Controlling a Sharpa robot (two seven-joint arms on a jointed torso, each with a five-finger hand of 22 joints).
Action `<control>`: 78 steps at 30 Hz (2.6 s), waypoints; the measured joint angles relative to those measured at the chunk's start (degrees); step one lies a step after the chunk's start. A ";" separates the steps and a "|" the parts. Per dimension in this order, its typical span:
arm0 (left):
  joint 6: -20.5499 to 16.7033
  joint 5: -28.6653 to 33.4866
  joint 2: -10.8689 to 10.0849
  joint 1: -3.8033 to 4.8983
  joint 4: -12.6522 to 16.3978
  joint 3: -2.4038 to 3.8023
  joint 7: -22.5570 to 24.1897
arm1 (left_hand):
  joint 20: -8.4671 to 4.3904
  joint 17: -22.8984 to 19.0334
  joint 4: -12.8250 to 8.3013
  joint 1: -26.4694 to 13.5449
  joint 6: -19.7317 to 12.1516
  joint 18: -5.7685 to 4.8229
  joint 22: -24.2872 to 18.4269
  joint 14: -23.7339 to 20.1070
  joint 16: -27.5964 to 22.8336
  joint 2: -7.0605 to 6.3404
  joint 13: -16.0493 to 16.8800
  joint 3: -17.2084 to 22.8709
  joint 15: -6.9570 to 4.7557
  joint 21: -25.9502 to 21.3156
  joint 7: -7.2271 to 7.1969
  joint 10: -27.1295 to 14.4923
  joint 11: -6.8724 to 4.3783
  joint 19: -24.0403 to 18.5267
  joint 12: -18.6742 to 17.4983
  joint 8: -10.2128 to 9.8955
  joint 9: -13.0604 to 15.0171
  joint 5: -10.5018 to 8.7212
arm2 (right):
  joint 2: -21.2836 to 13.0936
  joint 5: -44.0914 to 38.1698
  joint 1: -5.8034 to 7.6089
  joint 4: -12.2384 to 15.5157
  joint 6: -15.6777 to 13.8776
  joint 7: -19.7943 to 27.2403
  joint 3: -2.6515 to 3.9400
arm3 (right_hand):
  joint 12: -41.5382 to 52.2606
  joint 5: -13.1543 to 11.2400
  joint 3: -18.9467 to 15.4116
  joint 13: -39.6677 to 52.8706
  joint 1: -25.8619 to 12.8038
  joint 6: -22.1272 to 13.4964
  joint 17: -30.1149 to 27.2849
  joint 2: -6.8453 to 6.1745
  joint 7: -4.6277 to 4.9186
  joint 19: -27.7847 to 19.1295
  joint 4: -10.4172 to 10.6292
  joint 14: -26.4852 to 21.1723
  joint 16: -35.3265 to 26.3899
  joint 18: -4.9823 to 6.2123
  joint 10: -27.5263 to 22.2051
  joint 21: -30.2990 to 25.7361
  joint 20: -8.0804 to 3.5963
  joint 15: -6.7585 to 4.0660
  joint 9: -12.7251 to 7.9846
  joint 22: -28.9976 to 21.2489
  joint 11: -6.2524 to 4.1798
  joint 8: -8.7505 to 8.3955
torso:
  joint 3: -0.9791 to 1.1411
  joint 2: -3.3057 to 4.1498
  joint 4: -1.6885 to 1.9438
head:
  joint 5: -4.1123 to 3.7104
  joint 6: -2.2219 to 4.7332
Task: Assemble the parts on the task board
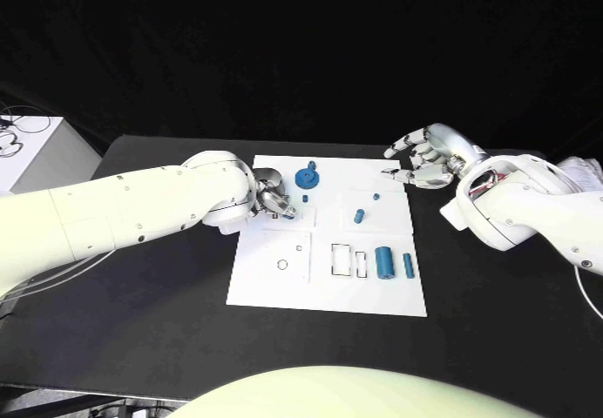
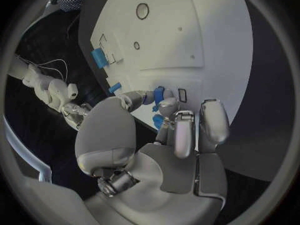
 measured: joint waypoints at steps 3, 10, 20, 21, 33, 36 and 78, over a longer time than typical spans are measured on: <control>0.32 0.07 0.04 0.06 -0.03 0.03 -0.05 | 0.00 0.00 0.00 0.00 0.00 0.00 0.09 0.00 0.00 0.00 0.00 0.00 0.00 0.00 0.00 0.00 0.00 0.00 0.00 0.00 0.10 0.19 | 0.03 0.00 -0.05 -0.10 0.04 -0.01 0.00 | 0.00 0.10 0.14 0.00 0.00 0.00 0.00 0.00 0.00 0.00 0.13 0.00 -0.12 0.00 -0.13 0.00 0.00 0.00 -0.04 0.00 -0.12 0.00 | 0.00 0.02 0.00 | -0.01 -0.06; 1.05 0.17 0.40 0.17 -0.55 0.06 -0.14 | 0.00 0.00 0.00 0.00 0.00 0.00 0.09 0.00 0.00 0.00 0.00 0.00 0.00 0.00 0.00 0.00 0.01 0.00 0.00 -0.03 0.57 0.23 | 0.07 0.01 -0.12 -0.17 0.11 -0.04 0.00 | 0.00 0.10 0.14 0.00 0.00 0.00 -0.01 0.00 0.00 0.00 0.14 0.00 -0.12 0.00 -0.13 0.00 0.00 0.00 -0.04 0.00 -0.12 0.00 | 0.00 -0.01 0.01 | -0.01 -0.21; 2.25 0.32 1.14 0.36 -1.60 0.09 -0.13 | 0.00 0.00 0.00 0.00 0.21 0.00 0.21 0.00 0.00 0.00 -0.04 0.00 0.00 0.00 -0.20 0.11 0.12 0.00 0.00 -0.03 0.66 0.23 | 0.09 0.02 -0.15 -0.20 0.17 -0.07 0.00 | 0.00 0.10 0.14 0.00 0.00 0.00 -0.01 0.00 0.00 0.00 0.13 0.00 -0.12 0.00 -0.13 0.00 0.00 0.00 -0.04 -0.01 -0.12 0.00 | -0.02 -0.05 0.03 | -0.02 -0.30; 2.37 0.33 1.23 0.39 -1.72 0.09 -0.13 | 0.00 0.00 0.00 0.00 0.21 0.00 0.21 0.00 0.00 0.00 -0.06 0.00 0.00 0.00 -0.20 0.11 0.12 0.00 0.00 -0.03 1.76 0.23 | 0.09 0.02 -0.15 -0.20 0.18 -0.07 0.00 | 0.00 0.10 0.14 0.00 0.00 0.00 -0.01 0.00 0.00 0.00 0.14 0.00 -0.12 0.00 -0.13 0.00 0.00 0.00 -0.04 -0.01 -0.12 0.00 | -0.03 -0.05 0.03 | -0.02 -0.30; 4.66 0.44 2.90 1.27 -3.62 -0.30 -0.33 | -0.13 0.00 0.00 0.00 0.40 -0.93 0.36 0.00 0.00 0.00 -0.13 0.00 0.01 -0.01 -0.35 0.13 0.15 0.13 0.00 -0.03 3.01 0.22 | 0.13 0.03 -0.15 -0.24 0.40 -0.11 0.00 | 0.00 0.09 0.14 0.00 0.00 0.00 -0.01 0.00 0.00 0.00 0.13 0.00 -0.12 0.00 -0.13 0.00 0.00 0.00 -0.03 -0.02 -0.12 0.00 | 0.00 -0.02 -0.03 | -0.01 -0.42; 5.10 0.46 3.29 1.42 -4.07 -0.34 -0.42 | -0.21 0.00 0.00 -0.24 0.47 -0.93 0.36 0.00 0.00 0.24 -0.09 0.00 0.01 -0.01 -0.29 0.19 0.22 0.21 0.00 -0.03 2.89 0.22 | 0.13 0.03 -0.16 -0.24 0.46 -0.13 0.00 | 0.00 0.09 0.13 0.00 0.00 0.00 -0.01 0.00 0.00 0.00 0.13 0.00 -0.13 0.00 -0.13 0.00 0.00 0.00 -0.03 -0.01 -0.12 0.00 | 0.00 -0.02 -0.01 | -0.07 -0.48; 9.74 1.62 3.43 3.17 -4.74 -0.22 -0.89 | -0.20 0.00 0.00 -0.77 0.48 -0.92 0.34 -0.21 0.23 0.29 0.60 0.00 -0.19 -0.01 -0.29 0.63 -0.19 0.20 0.46 -0.13 2.71 0.82 | 0.23 0.03 -0.22 -0.39 0.81 -0.21 0.00 | 0.00 0.45 0.29 0.00 0.00 0.00 -0.02 0.00 0.00 0.00 0.29 0.00 -0.12 0.00 -0.12 0.00 0.00 0.00 -0.09 0.00 -0.12 0.00 | -0.04 -0.07 0.10 | 0.08 -0.81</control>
